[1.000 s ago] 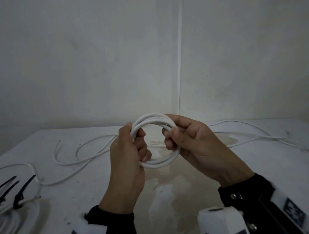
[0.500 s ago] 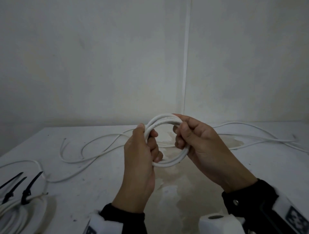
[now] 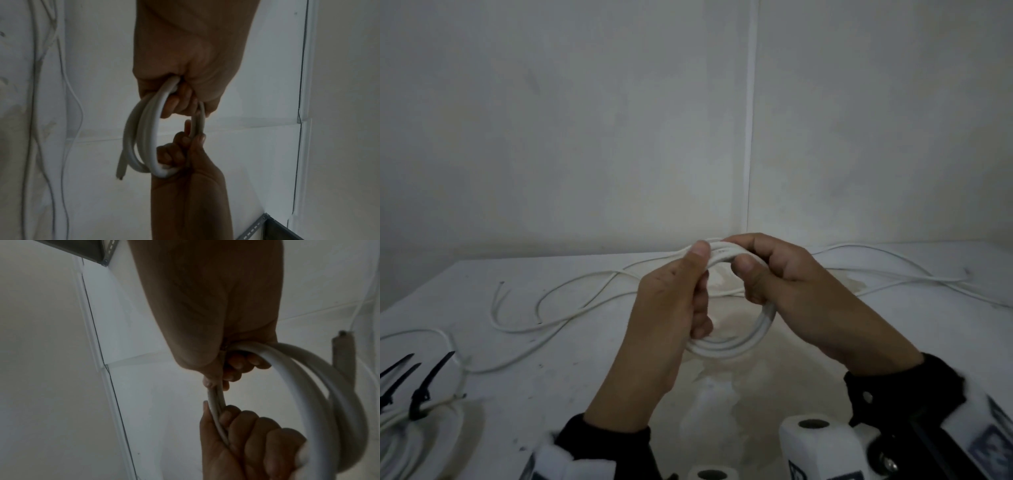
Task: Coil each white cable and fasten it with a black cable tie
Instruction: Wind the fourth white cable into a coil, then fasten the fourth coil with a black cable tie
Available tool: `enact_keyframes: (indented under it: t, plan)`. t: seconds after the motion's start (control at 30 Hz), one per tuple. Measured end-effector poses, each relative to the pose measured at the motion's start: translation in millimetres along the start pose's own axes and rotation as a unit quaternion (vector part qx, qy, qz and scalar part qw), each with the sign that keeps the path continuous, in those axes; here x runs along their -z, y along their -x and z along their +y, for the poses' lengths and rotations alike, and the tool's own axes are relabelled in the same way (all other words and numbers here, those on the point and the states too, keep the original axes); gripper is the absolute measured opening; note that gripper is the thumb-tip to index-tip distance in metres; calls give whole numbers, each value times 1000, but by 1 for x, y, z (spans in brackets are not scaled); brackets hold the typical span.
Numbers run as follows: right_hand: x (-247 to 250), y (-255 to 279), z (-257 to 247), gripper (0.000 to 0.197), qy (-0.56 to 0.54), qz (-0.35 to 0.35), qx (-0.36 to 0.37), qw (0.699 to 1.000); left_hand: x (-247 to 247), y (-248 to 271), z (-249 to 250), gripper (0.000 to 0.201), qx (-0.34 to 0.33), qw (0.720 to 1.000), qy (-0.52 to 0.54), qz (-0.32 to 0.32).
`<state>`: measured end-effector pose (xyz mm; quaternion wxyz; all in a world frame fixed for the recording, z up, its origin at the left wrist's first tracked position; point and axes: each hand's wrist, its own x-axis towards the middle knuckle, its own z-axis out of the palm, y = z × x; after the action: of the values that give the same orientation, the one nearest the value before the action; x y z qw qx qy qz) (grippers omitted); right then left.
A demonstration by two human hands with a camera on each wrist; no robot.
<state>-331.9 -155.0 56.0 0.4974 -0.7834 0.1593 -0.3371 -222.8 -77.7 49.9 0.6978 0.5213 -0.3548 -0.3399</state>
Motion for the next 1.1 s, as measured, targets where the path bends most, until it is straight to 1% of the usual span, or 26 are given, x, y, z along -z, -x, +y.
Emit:
enact_keyframes:
  t: [0.03, 0.13, 0.2, 0.3, 0.37, 0.47, 0.57, 0.63, 0.7, 0.8, 0.9, 1.0, 1.1]
  plan:
    - [1, 2, -1, 18, -23, -1, -2, 1000, -1, 1, 0, 42, -4, 1000, 5, 8]
    - [4, 14, -1, 27, -132, 5, -25, 991, -7, 6, -1, 42, -8, 999, 37, 21]
    - [6, 25, 2, 23, -151, 19, -32, 988, -13, 10, -4, 42, -3, 998, 58, 23]
    - [14, 37, 7, 28, -105, 53, -22, 993, -25, 17, -9, 43, 15, 997, 71, -1]
    - [20, 45, 4, 25, -73, 69, -18, 995, -30, 21, -10, 43, 32, 998, 51, -36]
    - [31, 61, -2, 15, -25, 69, -31, 997, -35, 29, -8, 43, 23, 996, -49, -73]
    - [41, 75, -8, 21, 37, 55, -40, 997, -46, 40, -6, 41, -3, 989, -119, -86]
    - [47, 84, -11, 22, 39, 57, -47, 997, -57, 49, -4, 39, 14, 990, -103, -96]
    - [57, 95, -15, 22, 23, 55, -57, 997, -67, 57, -3, 33, 19, 987, -100, -121]
    - [72, 113, -19, 23, -8, 60, -69, 996, -85, 69, -3, 27, -1, 980, -125, -158]
    - [85, 133, -21, 25, -19, 86, -74, 993, -106, 79, -9, 29, -18, 979, -131, -157]
    - [101, 157, -18, 30, 25, 119, -98, 988, -128, 88, -17, 29, -25, 977, -130, -170]
    - [126, 187, -8, 37, 102, 149, -152, 972, -141, 92, -24, 34, -32, 975, -142, -171]
